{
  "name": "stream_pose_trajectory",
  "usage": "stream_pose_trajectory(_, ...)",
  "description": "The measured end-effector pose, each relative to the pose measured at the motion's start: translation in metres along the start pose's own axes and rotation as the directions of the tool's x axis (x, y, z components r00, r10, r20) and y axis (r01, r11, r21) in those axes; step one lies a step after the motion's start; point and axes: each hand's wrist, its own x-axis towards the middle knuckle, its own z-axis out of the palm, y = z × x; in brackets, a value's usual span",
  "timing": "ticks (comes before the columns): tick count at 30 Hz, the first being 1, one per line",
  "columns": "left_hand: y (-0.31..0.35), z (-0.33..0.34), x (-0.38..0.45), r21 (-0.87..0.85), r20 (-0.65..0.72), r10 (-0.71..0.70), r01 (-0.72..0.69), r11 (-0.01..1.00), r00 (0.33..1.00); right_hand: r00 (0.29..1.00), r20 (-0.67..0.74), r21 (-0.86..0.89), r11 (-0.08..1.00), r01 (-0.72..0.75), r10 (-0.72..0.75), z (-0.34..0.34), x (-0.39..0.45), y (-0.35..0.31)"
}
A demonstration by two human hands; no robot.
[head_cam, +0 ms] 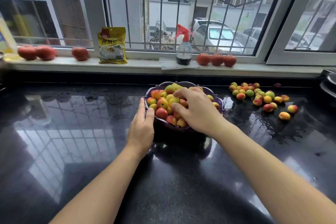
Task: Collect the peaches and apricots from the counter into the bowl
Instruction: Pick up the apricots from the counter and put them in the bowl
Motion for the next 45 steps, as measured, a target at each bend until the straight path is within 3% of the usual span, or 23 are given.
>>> stream_pose_trajectory(3, 0.0, -0.001, 0.0, 0.011, 0.002, 0.005, -0.005, 1.0, 1.0, 0.986, -0.164, 0.117, 0.993, -0.017, 0.036, -0.004, -0.008, 0.006)
stream_pose_trajectory(7, 0.001, 0.001, 0.001, 0.025, 0.01, 0.027, -0.027, 0.999, 1.0, 0.911, -0.334, 0.198, 0.963, -0.184, 0.243, -0.02, -0.022, 0.035)
stream_pose_trajectory(11, 0.001, 0.002, -0.004, 0.085, -0.047, 0.14, -0.136, 0.987, 0.989, 0.834, -0.355, 0.12, 0.906, -0.407, 0.422, -0.032, -0.04, 0.089)
stream_pose_trajectory(13, 0.002, 0.005, -0.01, 0.255, -0.016, 0.259, -0.247, 0.935, 0.966, 0.785, -0.298, -0.034, 0.816, -0.577, 0.542, -0.035, -0.05, 0.123)
stream_pose_trajectory(15, 0.001, 0.011, -0.016, 0.484, 0.071, 0.44, -0.417, 0.769, 0.895, 0.705, -0.211, -0.179, 0.682, -0.709, 0.677, -0.038, -0.062, 0.153)
stream_pose_trajectory(17, 0.0, 0.016, -0.02, 0.584, 0.159, 0.56, -0.534, 0.611, 0.813, 0.651, -0.198, -0.274, 0.597, -0.754, 0.733, -0.043, -0.073, 0.178)
stream_pose_trajectory(21, 0.0, 0.019, -0.019, 0.589, 0.161, 0.549, -0.526, 0.614, 0.82, 0.578, -0.234, -0.332, 0.495, -0.803, 0.782, -0.061, -0.082, 0.218)
stream_pose_trajectory(24, 0.001, 0.019, -0.02, 0.595, 0.171, 0.552, -0.532, 0.602, 0.816, 0.517, -0.169, -0.318, 0.45, -0.835, 0.839, -0.075, -0.083, 0.234)
stream_pose_trajectory(26, 0.0, 0.018, -0.019, 0.606, 0.174, 0.55, -0.529, 0.594, 0.817, 0.567, -0.173, -0.321, 0.498, -0.806, 0.805, -0.075, -0.086, 0.233)
stream_pose_trajectory(29, 0.0, 0.018, -0.02, 0.605, 0.173, 0.547, -0.526, 0.597, 0.819, 0.716, -0.369, -0.342, 0.63, -0.697, 0.592, -0.064, -0.093, 0.225)
stream_pose_trajectory(31, 0.002, 0.018, -0.02, 0.586, 0.146, 0.535, -0.509, 0.631, 0.832, 0.72, -0.369, -0.335, 0.639, -0.693, 0.588, -0.061, -0.091, 0.22)
stream_pose_trajectory(34, 0.004, 0.015, -0.022, 0.539, 0.018, 0.459, -0.395, 0.744, 0.888, 0.695, -0.203, -0.437, 0.571, -0.695, 0.69, -0.058, -0.087, 0.218)
stream_pose_trajectory(36, 0.005, 0.012, -0.022, 0.465, -0.077, 0.37, -0.295, 0.835, 0.926, 0.728, -0.191, -0.455, 0.598, -0.66, 0.658, -0.056, -0.088, 0.21)
stream_pose_trajectory(38, 0.005, 0.011, -0.019, 0.389, -0.142, 0.31, -0.235, 0.891, 0.94, 0.764, -0.215, -0.369, 0.674, -0.64, 0.609, -0.055, -0.082, 0.188)
stream_pose_trajectory(41, 0.005, 0.01, -0.015, 0.373, -0.152, 0.279, -0.207, 0.905, 0.948, 0.845, -0.257, -0.035, 0.869, -0.494, 0.469, -0.053, -0.058, 0.134)
stream_pose_trajectory(45, 0.006, 0.011, -0.02, 0.541, -0.045, 0.34, -0.263, 0.799, 0.939, 0.97, -0.125, 0.207, 0.962, -0.18, 0.208, -0.046, -0.025, 0.05)
